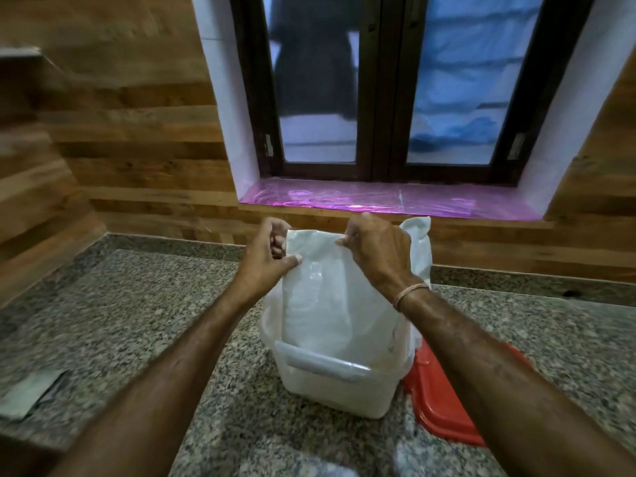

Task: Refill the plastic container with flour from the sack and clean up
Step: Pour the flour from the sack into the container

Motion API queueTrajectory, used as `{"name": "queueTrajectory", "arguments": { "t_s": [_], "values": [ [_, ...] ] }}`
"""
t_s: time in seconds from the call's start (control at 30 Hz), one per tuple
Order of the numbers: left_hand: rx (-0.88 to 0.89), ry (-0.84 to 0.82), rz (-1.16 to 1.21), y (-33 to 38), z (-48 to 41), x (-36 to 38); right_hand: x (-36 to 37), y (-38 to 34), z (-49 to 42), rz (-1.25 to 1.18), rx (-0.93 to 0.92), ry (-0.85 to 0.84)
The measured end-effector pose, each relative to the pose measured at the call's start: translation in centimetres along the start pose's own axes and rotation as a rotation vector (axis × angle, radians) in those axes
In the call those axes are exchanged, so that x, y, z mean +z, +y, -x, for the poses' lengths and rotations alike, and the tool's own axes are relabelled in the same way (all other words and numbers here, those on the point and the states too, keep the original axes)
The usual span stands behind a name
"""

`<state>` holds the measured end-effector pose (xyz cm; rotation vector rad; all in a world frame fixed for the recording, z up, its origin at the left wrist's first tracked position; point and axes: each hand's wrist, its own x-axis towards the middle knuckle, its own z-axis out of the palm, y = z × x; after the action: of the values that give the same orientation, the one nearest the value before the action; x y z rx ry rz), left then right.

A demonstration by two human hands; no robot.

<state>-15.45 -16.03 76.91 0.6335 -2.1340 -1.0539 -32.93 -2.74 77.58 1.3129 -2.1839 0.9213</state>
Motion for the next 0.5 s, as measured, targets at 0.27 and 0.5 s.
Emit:
{"name": "queueTrajectory", "arguments": {
  "t_s": [0.27, 0.5],
  "values": [
    [-0.196, 0.215, 0.381, -1.7, 1.7, 1.2, -0.2, -0.5, 0.6, -0.061, -0.204, -0.015],
    [-0.230, 0.237, 0.540, -2.7, 2.2, 0.9, -4.1, 6.1, -2.0, 0.192, -0.072, -0.438]
  ]
}}
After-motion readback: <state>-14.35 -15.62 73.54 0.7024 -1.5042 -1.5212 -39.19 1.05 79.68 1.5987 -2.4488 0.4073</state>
